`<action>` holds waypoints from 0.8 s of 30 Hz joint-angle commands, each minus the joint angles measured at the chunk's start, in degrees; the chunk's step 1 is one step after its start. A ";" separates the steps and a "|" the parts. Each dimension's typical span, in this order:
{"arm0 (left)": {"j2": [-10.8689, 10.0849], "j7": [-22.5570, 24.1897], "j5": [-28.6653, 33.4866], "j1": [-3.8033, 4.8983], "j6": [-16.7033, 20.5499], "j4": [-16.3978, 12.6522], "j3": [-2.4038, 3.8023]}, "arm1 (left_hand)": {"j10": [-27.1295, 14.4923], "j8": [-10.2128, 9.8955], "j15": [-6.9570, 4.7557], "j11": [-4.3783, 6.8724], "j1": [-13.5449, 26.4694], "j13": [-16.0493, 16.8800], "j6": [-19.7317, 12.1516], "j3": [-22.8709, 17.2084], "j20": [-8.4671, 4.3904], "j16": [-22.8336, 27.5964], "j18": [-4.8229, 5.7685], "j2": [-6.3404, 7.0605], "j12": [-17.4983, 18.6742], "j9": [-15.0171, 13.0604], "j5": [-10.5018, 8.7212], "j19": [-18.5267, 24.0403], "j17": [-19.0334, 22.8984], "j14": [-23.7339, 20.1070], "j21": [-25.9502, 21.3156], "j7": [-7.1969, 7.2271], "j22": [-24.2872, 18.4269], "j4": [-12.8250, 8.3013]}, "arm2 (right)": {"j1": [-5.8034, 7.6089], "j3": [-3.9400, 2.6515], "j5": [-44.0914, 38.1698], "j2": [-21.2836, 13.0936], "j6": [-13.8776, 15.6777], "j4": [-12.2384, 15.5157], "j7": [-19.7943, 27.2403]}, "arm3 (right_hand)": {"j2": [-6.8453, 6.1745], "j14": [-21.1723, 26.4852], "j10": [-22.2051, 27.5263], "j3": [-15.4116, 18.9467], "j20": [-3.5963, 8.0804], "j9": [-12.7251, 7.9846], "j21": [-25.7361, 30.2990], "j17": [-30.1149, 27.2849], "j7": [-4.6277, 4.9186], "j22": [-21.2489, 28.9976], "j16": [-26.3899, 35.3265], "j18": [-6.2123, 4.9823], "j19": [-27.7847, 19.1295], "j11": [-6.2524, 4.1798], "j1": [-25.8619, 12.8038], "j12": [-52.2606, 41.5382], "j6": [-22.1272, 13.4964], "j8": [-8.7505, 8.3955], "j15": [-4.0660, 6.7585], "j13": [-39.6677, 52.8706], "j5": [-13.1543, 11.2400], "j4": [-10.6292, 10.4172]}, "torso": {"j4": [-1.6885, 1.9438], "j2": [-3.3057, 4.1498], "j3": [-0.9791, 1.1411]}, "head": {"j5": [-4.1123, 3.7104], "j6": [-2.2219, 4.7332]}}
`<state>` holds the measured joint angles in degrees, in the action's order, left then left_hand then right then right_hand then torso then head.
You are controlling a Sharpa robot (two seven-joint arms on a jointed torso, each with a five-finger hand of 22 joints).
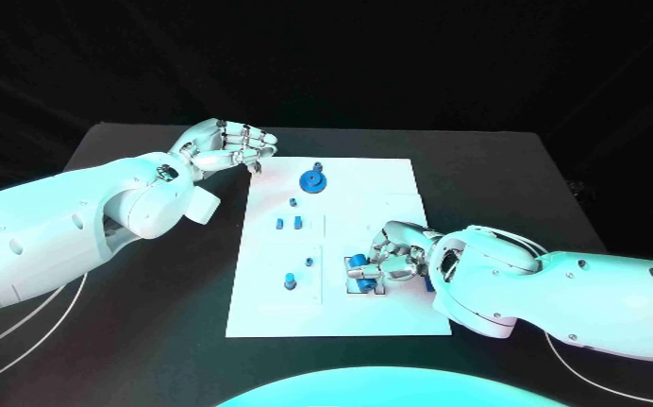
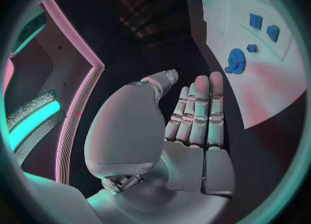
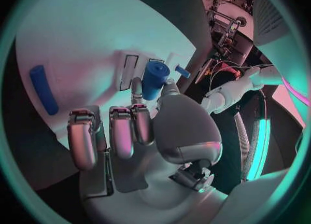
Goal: Assemble the parts on the task board
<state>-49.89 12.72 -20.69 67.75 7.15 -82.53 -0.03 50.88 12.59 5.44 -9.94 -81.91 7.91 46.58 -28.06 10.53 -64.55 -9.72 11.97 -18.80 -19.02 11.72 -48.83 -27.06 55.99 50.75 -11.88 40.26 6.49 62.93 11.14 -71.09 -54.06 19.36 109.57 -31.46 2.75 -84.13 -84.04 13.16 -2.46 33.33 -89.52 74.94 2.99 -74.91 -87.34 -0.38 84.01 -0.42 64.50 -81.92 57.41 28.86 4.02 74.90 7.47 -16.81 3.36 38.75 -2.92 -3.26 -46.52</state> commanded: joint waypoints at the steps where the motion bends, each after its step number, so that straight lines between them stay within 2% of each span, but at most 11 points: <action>1: 0.05 0.11 0.00 0.03 -0.94 -0.15 0.04 | -0.34 0.28 0.04 -0.03 -0.05 0.07 -0.29 0.27 0.33 -0.38 -0.78 -0.59 -0.30 -0.07 0.15 0.17 0.08 -0.43 -0.21 -2.04 -0.06 0.09 | -0.14 0.01 -1.78 0.17 -0.48 -0.26 -0.46 | 0.04 -4.64 -1.50 1.46 0.39 0.08 0.30 8.85 0.27 -14.86 -0.08 0.20 5.67 -0.43 -1.15 0.50 -0.40 0.20 0.30 8.27 -2.88 -0.01 | 0.02 0.03 -0.02 | 0.06 0.04; 3: 0.04 0.11 0.00 0.03 -0.84 -0.15 0.04 | -0.34 0.28 0.04 -0.03 -0.05 0.07 -0.29 0.27 0.33 -0.38 -0.78 -0.59 -0.30 -0.07 0.15 0.17 0.08 -0.43 -0.21 -2.04 -0.06 0.09 | -0.17 0.01 -1.96 0.27 0.11 -0.36 -0.49 | -0.27 -4.62 -1.44 2.28 0.37 0.19 0.46 8.75 0.31 -14.81 -0.03 0.17 5.60 -0.39 -1.31 0.67 -0.59 0.25 0.28 8.23 -4.34 -0.01 | 0.03 0.00 -0.03 | -0.02 -0.12; 9: 0.03 0.15 0.00 0.03 -0.51 -0.11 0.04 | -0.44 0.27 0.05 -0.03 0.00 0.06 -0.35 0.28 0.35 -0.41 -0.77 -0.66 -0.34 -0.07 0.16 0.18 0.09 -0.44 -0.24 -2.03 -0.08 0.16 | -0.27 0.01 -2.16 0.38 1.13 -0.44 -0.23 | -1.63 -4.61 -1.28 3.08 0.37 0.37 0.62 8.76 0.40 -14.77 -0.02 0.13 5.54 -0.33 -3.56 1.00 -1.05 0.27 0.24 8.13 -4.67 -0.17 | -0.03 -0.02 -0.02 | 0.04 0.03; 10: 0.03 0.15 0.00 0.03 -0.49 -0.10 0.04 | -0.44 0.27 0.05 -0.03 0.00 0.06 -0.35 0.28 0.35 -0.41 -0.77 -0.66 -0.34 -0.07 0.16 0.18 0.09 -0.44 -0.24 -2.03 -0.08 0.16 | -0.28 0.01 -2.17 0.37 1.21 -0.43 -0.17 | -2.60 -4.60 -1.26 2.50 0.38 0.49 0.61 8.74 0.40 -14.77 0.00 0.14 5.54 -0.32 -4.75 1.07 -1.14 0.35 0.24 8.14 -4.66 -0.19 | -0.04 -0.03 0.00 | 0.05 0.05; 14: 0.05 0.14 0.00 0.03 -0.43 -0.07 0.04 | -0.44 0.27 0.05 -0.03 0.00 0.06 -0.35 0.28 0.35 -0.41 -0.77 -0.66 -0.34 -0.07 0.16 0.18 0.09 -0.44 -0.24 -2.03 -0.08 0.16 | -0.31 0.01 -2.20 0.30 1.28 -0.30 0.09 | -4.57 -4.60 -1.28 -0.23 0.38 0.76 0.62 8.77 0.39 -14.77 -0.01 0.13 5.53 -0.33 -6.61 1.14 -1.26 0.54 0.25 8.25 -4.65 -0.21 | -0.01 0.01 0.02 | -0.03 0.05; 20: 0.02 0.12 0.00 0.03 -0.37 -0.04 0.04 | -0.49 0.27 0.05 -0.03 -0.01 0.06 -0.37 0.25 0.36 -0.42 -0.77 -0.72 -0.38 -0.07 0.17 0.19 0.10 -0.45 -0.26 -2.03 -0.08 0.18 | -0.36 0.01 -2.13 -0.08 0.83 0.36 0.92 | -4.78 -4.61 -1.33 -1.31 0.39 0.85 0.56 8.84 0.37 -14.78 -0.03 0.15 5.56 -0.35 -6.29 1.10 -1.28 0.61 0.26 8.34 -4.65 -0.11 | -0.04 0.01 0.07 | 0.00 0.10; 24: 0.03 0.13 0.00 0.03 -0.37 -0.02 0.04 | -0.49 0.27 0.05 -0.03 -0.01 0.06 -0.37 0.25 0.36 -0.42 -0.77 -0.72 -0.38 -0.07 0.17 0.19 0.10 -0.45 -0.26 -2.03 -0.08 0.18 | -0.41 0.01 -2.02 -0.70 0.45 1.10 1.50 | -4.65 -4.62 -1.36 -1.74 0.39 0.90 0.56 8.87 0.37 -14.78 -0.04 0.15 5.56 -0.35 -5.63 1.07 -1.30 0.65 0.26 8.40 -4.64 -0.06 | -0.04 -0.01 0.00 | -0.05 0.15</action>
<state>-49.93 12.57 -20.69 67.75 7.17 -82.45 -0.02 50.89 12.59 5.44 -9.93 -81.91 7.90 46.59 -28.06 10.53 -64.77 -9.72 11.98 -18.80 -19.01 11.72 -48.83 -27.01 55.99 50.75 -11.87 40.27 6.49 62.60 11.15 -72.44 -54.67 20.36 110.42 -31.23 -1.75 -84.13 -84.03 11.54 -2.46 34.20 -89.19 74.93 3.37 -74.95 -87.34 -0.37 84.01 -0.41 58.30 -81.15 56.60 29.28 4.01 74.95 3.10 -16.91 3.32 38.75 -2.89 -3.24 -46.40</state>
